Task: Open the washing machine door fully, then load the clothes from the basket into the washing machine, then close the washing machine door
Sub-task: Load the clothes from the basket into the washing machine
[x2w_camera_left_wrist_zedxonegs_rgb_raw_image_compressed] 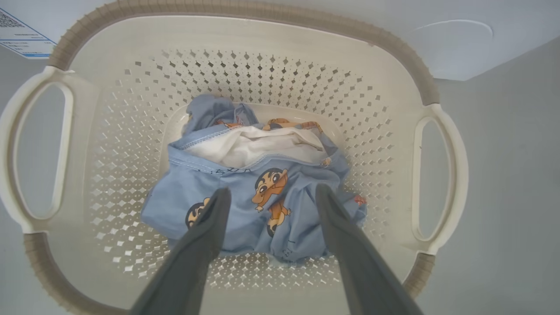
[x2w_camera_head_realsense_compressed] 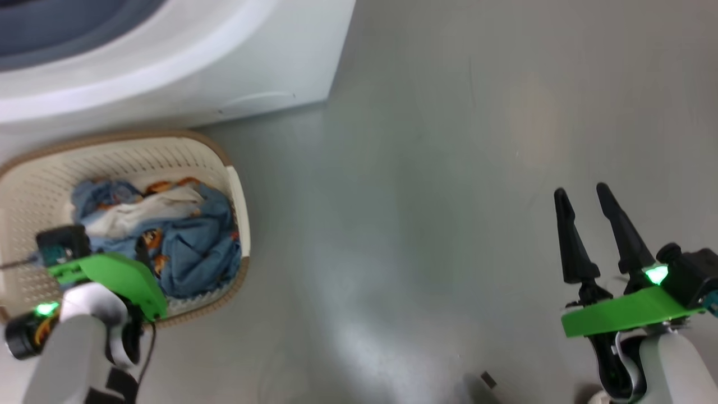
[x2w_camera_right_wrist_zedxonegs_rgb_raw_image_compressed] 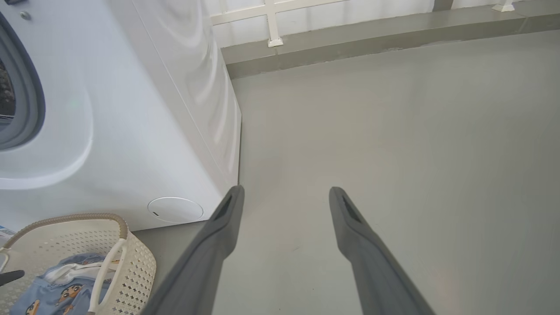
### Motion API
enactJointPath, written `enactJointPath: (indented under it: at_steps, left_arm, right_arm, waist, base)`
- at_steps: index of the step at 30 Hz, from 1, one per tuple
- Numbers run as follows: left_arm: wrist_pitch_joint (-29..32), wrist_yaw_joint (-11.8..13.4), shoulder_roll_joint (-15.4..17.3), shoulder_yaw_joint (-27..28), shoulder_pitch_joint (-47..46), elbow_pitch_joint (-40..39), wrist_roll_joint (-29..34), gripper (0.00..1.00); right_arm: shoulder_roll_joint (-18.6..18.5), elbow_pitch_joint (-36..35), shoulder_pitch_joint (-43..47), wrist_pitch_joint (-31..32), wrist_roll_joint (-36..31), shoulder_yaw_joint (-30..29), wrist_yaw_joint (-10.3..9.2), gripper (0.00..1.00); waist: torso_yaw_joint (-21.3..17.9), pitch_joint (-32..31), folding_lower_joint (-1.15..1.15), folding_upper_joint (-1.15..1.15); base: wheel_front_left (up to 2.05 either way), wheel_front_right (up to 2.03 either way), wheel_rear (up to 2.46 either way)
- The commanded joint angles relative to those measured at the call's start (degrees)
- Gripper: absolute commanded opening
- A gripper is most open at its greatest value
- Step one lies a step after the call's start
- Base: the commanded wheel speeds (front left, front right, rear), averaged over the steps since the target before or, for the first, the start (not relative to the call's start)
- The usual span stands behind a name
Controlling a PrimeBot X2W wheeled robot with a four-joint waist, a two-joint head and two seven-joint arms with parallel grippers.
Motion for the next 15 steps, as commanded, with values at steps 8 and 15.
enactJointPath:
  at_steps: [8,15]
  left_arm:
    - [4.12,0.81,3.35,2.93,-7.21,6.18,-2.18,1.00]
    - [6.93,1.44,4.68,2.90,-11.57,10.98,-2.69,1.00]
  right_arm:
    - [-1.32,-1.27,-2.68,-0.68,1.47,2.69,0.10,1.00]
    - [-2.02,-1.48,-4.24,-0.68,1.83,3.43,0.10,1.00]
  waist:
    - [-1.80,7.66,0.00,0.00]
    - [-2.39,11.23,0.00,0.00]
  base:
    - [0.00,0.00,0.00]
    - [0.00,0.00,0.00]
